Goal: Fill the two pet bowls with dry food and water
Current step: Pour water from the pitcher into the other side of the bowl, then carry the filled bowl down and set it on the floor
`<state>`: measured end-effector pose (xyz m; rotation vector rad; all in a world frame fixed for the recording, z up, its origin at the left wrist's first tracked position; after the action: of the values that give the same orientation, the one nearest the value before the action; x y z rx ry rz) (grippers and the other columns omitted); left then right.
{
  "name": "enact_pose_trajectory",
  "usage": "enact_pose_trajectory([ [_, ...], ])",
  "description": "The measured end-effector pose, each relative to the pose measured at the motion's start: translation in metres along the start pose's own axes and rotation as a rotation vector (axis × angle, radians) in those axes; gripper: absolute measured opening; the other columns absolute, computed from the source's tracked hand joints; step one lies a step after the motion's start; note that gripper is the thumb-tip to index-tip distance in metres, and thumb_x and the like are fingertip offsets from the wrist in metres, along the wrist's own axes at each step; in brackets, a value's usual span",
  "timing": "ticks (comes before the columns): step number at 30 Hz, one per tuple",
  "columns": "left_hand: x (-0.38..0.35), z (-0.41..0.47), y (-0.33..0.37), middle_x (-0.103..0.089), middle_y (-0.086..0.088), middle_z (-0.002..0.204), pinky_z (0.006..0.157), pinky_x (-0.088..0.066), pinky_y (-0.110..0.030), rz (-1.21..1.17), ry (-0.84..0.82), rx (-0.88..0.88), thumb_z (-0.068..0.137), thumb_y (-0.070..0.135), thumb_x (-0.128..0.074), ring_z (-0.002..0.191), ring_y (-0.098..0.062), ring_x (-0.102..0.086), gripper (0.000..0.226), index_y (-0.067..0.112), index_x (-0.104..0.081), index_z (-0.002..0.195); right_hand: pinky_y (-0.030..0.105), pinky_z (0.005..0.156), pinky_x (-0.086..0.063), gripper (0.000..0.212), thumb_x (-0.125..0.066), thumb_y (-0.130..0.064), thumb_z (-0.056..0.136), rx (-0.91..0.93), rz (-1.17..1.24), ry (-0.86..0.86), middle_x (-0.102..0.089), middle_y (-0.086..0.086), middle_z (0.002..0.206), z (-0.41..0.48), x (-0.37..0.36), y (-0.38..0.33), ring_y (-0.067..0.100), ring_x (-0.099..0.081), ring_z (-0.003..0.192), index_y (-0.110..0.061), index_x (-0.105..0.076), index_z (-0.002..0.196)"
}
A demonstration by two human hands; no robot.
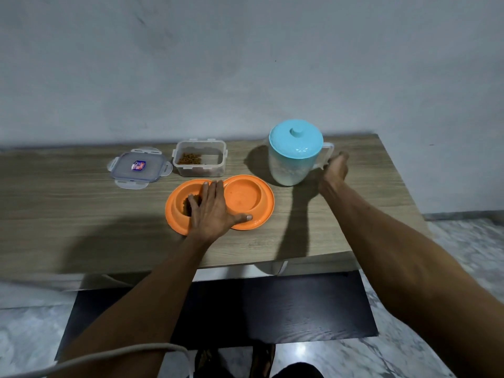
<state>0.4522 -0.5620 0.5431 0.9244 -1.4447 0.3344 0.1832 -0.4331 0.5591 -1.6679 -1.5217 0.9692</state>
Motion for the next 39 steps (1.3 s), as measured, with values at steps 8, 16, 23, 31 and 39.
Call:
enact_pose_trajectory([
  [8,0.022,-0.011,-0.061,-0.037,-0.015,0.15,0.105,-0.035,-0.055,-0.207,0.198,0.273,0.084,0.071,-0.04,0.139,-0.034,-0.035,0.087,0.009,-0.032,0.144,0.053,0.092,-0.055,0.063,-0.042,-0.059,0.07,0.094,-0.641,-0.179,-0.07,0.016,0.108,-0.041,0.003,0.087,0.038,-0.065,0.103,-0.013,-0.067,0.106],
  [16,0.023,-0.001,-0.11,-0.051,-0.028,0.133,0.1,-0.043,-0.049,-0.293,0.089,0.488,0.091,0.056,-0.051,0.124,-0.042,-0.048,0.071,-0.004,-0.051,0.128,0.05,0.077,-0.061,0.044,-0.068,-0.05,0.079,0.152,-1.0,-0.232,-0.063,0.013,0.106,-0.122,-0.019,0.086,0.035,-0.063,0.095,-0.013,-0.064,0.102],
  [23,0.024,0.004,-0.122,-0.065,-0.022,0.111,0.076,-0.049,-0.042,-0.334,0.037,0.533,0.084,0.055,-0.062,0.103,-0.04,-0.061,0.057,0.002,-0.066,0.107,0.046,0.061,-0.063,0.048,-0.075,-0.041,0.08,0.1,-0.946,-0.158,-0.065,0.018,0.113,-0.131,-0.015,0.091,0.033,-0.064,0.085,-0.003,-0.068,0.108],
  [31,0.021,-0.017,-0.089,-0.067,-0.019,0.11,0.082,-0.053,-0.044,-0.355,-0.009,0.467,0.08,0.056,-0.064,0.099,-0.04,-0.063,0.057,0.004,-0.069,0.104,0.049,0.082,-0.06,0.039,-0.074,-0.048,0.076,0.113,-0.881,-0.04,-0.069,0.016,0.106,-0.138,0.049,0.093,0.035,-0.066,0.095,-0.013,-0.063,0.087],
  [39,0.005,-0.037,0.025,-0.061,-0.019,0.122,0.089,-0.049,-0.044,-0.506,-0.077,0.31,0.084,0.046,-0.068,0.109,-0.037,-0.06,0.053,0.003,-0.064,0.114,0.047,0.052,-0.062,0.047,-0.076,-0.038,0.079,0.088,-0.703,0.066,-0.069,0.02,0.107,-0.132,0.165,0.049,0.035,-0.071,0.082,0.001,-0.068,0.102],
])
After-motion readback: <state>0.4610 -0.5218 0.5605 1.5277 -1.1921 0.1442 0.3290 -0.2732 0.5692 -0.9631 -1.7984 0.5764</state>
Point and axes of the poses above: each hand's wrist, its own z-axis towards the middle knuckle, its own x-axis out of the back of the hand, y = z × x, the point moved 2 cm from there along z, towards the middle knuckle
